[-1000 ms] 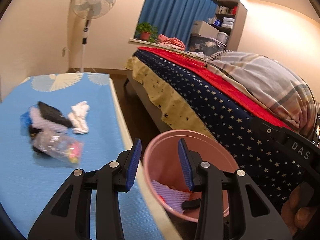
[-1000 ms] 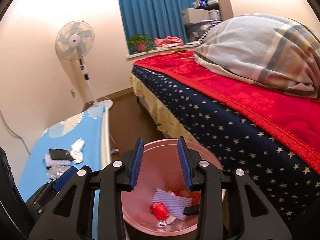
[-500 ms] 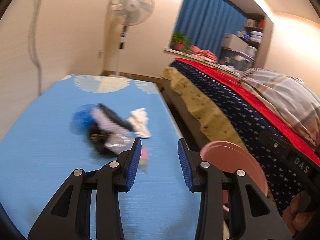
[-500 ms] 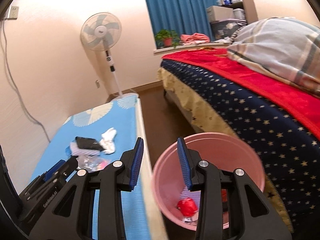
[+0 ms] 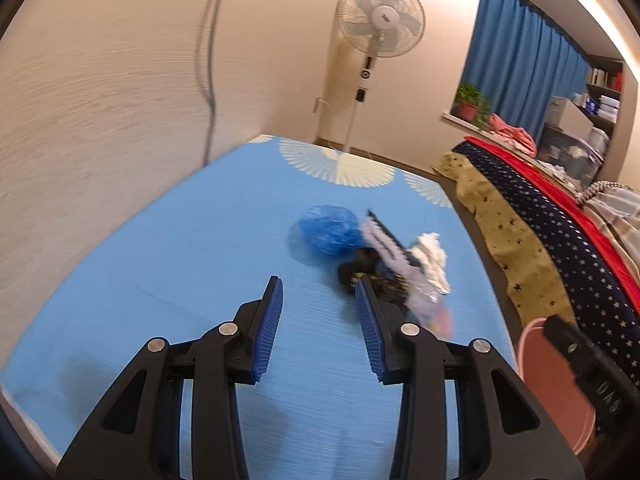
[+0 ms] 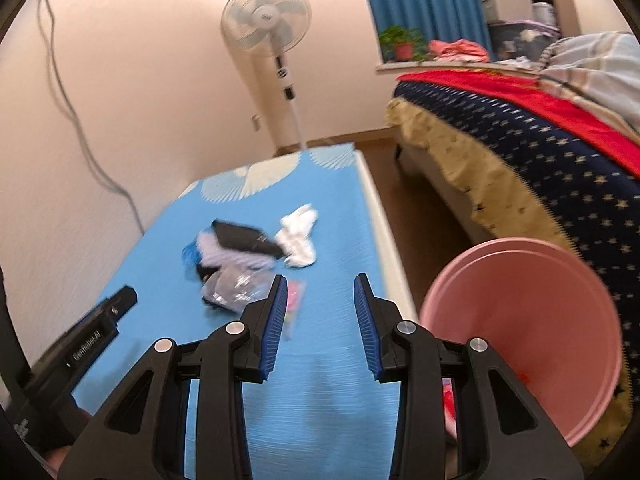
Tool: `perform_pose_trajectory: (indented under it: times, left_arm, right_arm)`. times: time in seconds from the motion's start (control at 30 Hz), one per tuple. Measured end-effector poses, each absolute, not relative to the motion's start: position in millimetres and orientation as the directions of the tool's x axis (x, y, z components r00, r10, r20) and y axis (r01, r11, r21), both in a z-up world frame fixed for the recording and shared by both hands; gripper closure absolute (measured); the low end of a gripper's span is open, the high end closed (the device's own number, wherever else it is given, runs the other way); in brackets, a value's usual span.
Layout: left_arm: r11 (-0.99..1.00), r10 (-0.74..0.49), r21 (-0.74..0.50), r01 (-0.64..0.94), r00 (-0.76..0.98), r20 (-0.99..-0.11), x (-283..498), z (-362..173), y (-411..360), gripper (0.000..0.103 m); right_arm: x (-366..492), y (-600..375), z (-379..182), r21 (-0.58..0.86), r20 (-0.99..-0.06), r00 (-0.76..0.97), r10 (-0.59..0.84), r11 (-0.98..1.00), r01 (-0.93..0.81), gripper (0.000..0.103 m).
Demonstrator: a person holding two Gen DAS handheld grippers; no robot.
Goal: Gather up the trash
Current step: 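Move both open tools back toward the remaining trash on the table, then grasp black-and-gold patterned cloth with left tool while right tool grasps clear plastic bag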
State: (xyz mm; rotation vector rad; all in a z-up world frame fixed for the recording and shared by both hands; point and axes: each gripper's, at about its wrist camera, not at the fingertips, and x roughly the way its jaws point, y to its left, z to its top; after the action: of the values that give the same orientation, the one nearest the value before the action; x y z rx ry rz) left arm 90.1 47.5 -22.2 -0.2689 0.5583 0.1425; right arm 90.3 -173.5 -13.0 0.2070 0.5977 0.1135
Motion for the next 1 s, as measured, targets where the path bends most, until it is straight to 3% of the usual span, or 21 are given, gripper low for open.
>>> perform_pose_trajectory:
  times: [0.2, 0.27, 0.47, 0.8, 0.9, 1.0]
  left_arm:
    - [0.946, 0.092, -0.213, -0.244, 0.832, -0.547, 93.6, -26.5, 59.7, 0.065]
    - [0.947, 0.097, -0.205, -0.248, 0.828, -0.553, 95.4, -29.0, 62.6, 0.065]
    - [0.939, 0.105, -0.209, -0.272, 0.809, -0.578, 102.5, -37.7, 72.4, 0.065]
    - [0.946, 0.051, -0.229, -0.229, 0.803, -0.594, 117.6, -44.7, 69.3, 0.065]
    - [0.947, 0.019, -0.245, -0.208, 0.798, -0.603, 125.5, -49.0, 67.1, 0.065]
    - [0.947, -0.028, -0.269, -0.174, 0.793, -0.609, 134.8, -52.9, 60.7, 0.065]
  right_arm:
    - [108.5, -143.3, -32.9, 0.198, -0.586, 0.781, 0.215, 0.973, -0.120, 0.067]
    - [113.5, -137.2, -37.8, 0.189, -0.599, 0.770, 0.222, 0.973, -0.134, 0.059]
    - [126.5, -123.0, -51.9, 0.173, -0.640, 0.729, 0.244, 0.970, -0.173, 0.050]
    - [142.6, -117.2, -64.0, 0.165, -0.689, 0.680, 0.249, 0.968, -0.187, 0.049]
    - [145.5, -123.0, -65.2, 0.179, -0.693, 0.674, 0.255, 0.967, -0.181, 0.054]
    - [147.9, -133.6, -67.3, 0.204, -0.700, 0.665, 0.261, 0.965, -0.164, 0.077]
